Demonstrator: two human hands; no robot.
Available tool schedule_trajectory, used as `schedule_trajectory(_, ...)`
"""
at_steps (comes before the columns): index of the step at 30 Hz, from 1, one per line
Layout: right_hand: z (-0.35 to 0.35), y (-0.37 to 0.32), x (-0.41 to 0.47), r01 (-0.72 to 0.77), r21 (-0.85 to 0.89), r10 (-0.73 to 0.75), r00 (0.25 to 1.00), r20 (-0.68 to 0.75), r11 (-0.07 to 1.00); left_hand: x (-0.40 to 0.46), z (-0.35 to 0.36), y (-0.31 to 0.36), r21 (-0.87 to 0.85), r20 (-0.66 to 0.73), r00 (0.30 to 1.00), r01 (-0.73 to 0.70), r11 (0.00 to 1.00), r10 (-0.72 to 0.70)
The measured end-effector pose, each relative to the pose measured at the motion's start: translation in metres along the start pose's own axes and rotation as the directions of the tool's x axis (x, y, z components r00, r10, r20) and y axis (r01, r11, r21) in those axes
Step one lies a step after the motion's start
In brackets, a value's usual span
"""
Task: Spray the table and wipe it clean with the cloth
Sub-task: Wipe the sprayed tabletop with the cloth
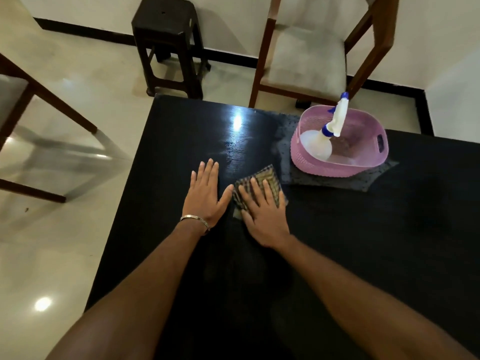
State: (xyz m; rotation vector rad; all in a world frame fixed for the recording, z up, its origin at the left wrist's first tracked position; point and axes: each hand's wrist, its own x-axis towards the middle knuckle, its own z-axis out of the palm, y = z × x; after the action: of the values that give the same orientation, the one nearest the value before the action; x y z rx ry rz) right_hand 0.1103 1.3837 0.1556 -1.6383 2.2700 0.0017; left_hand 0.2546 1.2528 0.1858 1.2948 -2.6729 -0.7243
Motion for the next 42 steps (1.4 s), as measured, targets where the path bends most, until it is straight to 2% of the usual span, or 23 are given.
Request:
schedule_trajectory(7, 0.002, 0.024, -0.018, 0.033, 0.023, -0.033, 0.999, 0.0, 0.999, 0.002, 0.009, 0.024, 0.0, -0.006, 1.0, -0.026, 1.0, 0.026)
schedule_trajectory(9, -0.001, 0.054, -0.029, -0.055, 0.028, 0.055, 0.998, -0.006, 0.998, 0.001, 0.013, 0.032, 0.006, -0.007, 1.0, -0.029, 1.0, 0.029)
schedule_trajectory(11, -0.007, 0.101, -0.044, -0.208, 0.026, 0.209, 0.977, -0.039, 0.978, 0.001, 0.018, 0.041, 0.006, -0.012, 0.999, -0.039, 0.999, 0.039)
schedule_trajectory(13, -0.013, 0.162, -0.064, -0.392, 0.028, 0.393, 0.916, -0.081, 0.92, 0.0, 0.023, 0.049, -0.004, -0.013, 0.999, -0.047, 0.999, 0.046)
schedule_trajectory(15, -0.022, 0.225, -0.089, -0.598, 0.112, 0.604, 0.796, -0.031, 0.794, -0.003, 0.028, 0.058, -0.014, -0.007, 0.999, -0.054, 0.998, 0.054)
schedule_trajectory(17, -0.026, 0.263, -0.104, -0.734, 0.205, 0.742, 0.669, 0.051, 0.648, -0.005, 0.03, 0.065, -0.009, -0.01, 0.998, -0.06, 0.998, 0.06)
schedule_trajectory(19, -0.024, 0.263, -0.1, -0.802, 0.263, 0.817, 0.571, 0.076, 0.537, -0.006, 0.031, 0.071, 0.0, -0.002, 0.998, -0.055, 0.998, 0.055)
schedule_trajectory(21, -0.021, 0.223, -0.085, -0.812, 0.294, 0.842, 0.538, 0.04, 0.505, -0.009, 0.033, 0.078, 0.009, 0.001, 0.999, -0.046, 0.999, 0.046)
schedule_trajectory(22, -0.019, 0.195, -0.079, -0.786, 0.278, 0.816, 0.577, 0.012, 0.552, -0.011, 0.034, 0.083, 0.014, 0.0, 0.999, -0.042, 0.999, 0.042)
schedule_trajectory(24, -0.012, 0.13, -0.073, -0.642, 0.17, 0.656, 0.754, -0.038, 0.747, -0.01, 0.038, 0.094, 0.012, 0.003, 0.999, -0.033, 0.999, 0.033)
schedule_trajectory(26, -0.001, 0.065, -0.079, -0.363, 0.117, 0.367, 0.93, -0.008, 0.924, -0.008, 0.043, 0.107, 0.017, 0.004, 0.999, -0.032, 0.999, 0.032)
schedule_trajectory(27, 0.005, 0.038, -0.086, -0.199, 0.137, 0.196, 0.98, 0.036, 0.97, -0.005, 0.045, 0.114, 0.024, 0.005, 0.999, -0.039, 0.999, 0.039)
schedule_trajectory(28, 0.011, 0.016, -0.095, -0.031, 0.151, 0.018, 0.996, 0.088, 0.988, -0.003, 0.047, 0.12, 0.025, 0.009, 0.999, -0.046, 0.999, 0.045)
schedule_trajectory(30, 0.021, 0.0, -0.115, 0.266, 0.118, -0.284, 0.943, 0.172, 0.957, 0.002, 0.052, 0.132, 0.036, 0.024, 0.998, -0.056, 0.998, 0.055)
schedule_trajectory(31, 0.025, 0.005, -0.124, 0.361, 0.095, -0.373, 0.91, 0.182, 0.928, 0.004, 0.054, 0.138, 0.046, 0.029, 0.998, -0.058, 0.997, 0.057)
schedule_trajectory(33, 0.029, 0.04, -0.142, 0.404, 0.119, -0.418, 0.898, 0.139, 0.907, 0.006, 0.06, 0.151, 0.06, 0.042, 0.997, -0.069, 0.996, 0.067)
schedule_trajectory(35, 0.029, 0.093, -0.157, 0.267, 0.146, -0.277, 0.959, 0.058, 0.953, 0.008, 0.067, 0.166, 0.054, 0.038, 0.995, -0.094, 0.994, 0.092)
schedule_trajectory(37, 0.02, 0.16, -0.164, 0.002, 0.136, -0.001, 1.0, -0.011, 0.991, 0.009, 0.074, 0.18, 0.055, 0.034, 0.994, -0.11, 0.992, 0.108)
schedule_trajectory(39, 0.008, 0.235, -0.168, -0.275, 0.134, 0.281, 0.959, -0.033, 0.952, 0.009, 0.083, 0.198, 0.057, 0.042, 0.992, -0.122, 0.991, 0.119)
schedule_trajectory(42, -0.01, 0.338, -0.182, -0.581, 0.17, 0.59, 0.807, -0.008, 0.796, 0.005, 0.098, 0.225, 0.034, 0.054, 0.99, -0.131, 0.991, 0.129)
